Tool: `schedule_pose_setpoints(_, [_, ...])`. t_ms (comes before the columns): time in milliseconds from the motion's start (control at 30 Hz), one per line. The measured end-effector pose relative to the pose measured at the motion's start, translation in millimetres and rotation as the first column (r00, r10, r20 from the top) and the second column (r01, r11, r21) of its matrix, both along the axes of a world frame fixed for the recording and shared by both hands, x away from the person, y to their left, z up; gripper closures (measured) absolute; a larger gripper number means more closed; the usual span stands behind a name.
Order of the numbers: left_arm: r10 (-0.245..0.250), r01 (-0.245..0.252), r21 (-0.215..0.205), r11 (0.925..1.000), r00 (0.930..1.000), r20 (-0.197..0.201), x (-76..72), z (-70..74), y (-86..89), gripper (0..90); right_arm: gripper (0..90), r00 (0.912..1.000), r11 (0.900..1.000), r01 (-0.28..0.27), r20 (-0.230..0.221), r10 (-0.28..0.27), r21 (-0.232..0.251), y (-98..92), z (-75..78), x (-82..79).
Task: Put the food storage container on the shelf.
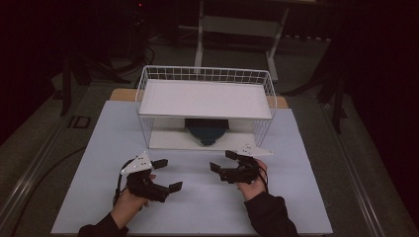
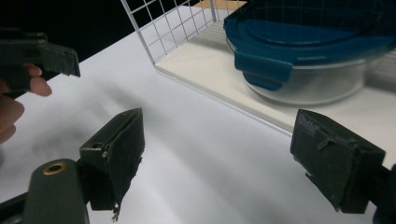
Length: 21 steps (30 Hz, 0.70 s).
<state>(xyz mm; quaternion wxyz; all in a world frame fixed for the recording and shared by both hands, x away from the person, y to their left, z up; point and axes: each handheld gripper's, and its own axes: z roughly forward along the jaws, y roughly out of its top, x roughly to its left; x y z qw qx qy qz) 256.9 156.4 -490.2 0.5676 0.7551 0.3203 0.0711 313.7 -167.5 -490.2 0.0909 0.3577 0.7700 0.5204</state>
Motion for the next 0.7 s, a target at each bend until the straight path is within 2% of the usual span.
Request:
schedule_pose_setpoints(433, [-0.013, 0.013, 0.008, 0.9999, 0.9999, 0.009, -1.5, -0.8, -1.4, 0.0, 17.7, 0.9998, 0.999, 0.010, 0.018, -0.009, -0.046, -25.4, -10.7, -27.3])
schedule_pose_setpoints(567, [-0.020, 0.020, 0.009, 0.9998, 0.9997, 0.012, -2.4, -1.0, -2.5, 0.0, 17.8, 0.9990, 0.998, 0.016, 0.043, -0.014, -0.059, -32.6, -10.6, -31.1])
schedule_pose_setpoints(700, [-0.020, 0.019, 0.007, 0.9998, 0.9997, 0.012, -2.2, -1.3, -2.9, 0.0, 17.8, 0.9985, 0.998, 0.027, 0.050, -0.025, -0.050, -36.8, -10.4, -30.5])
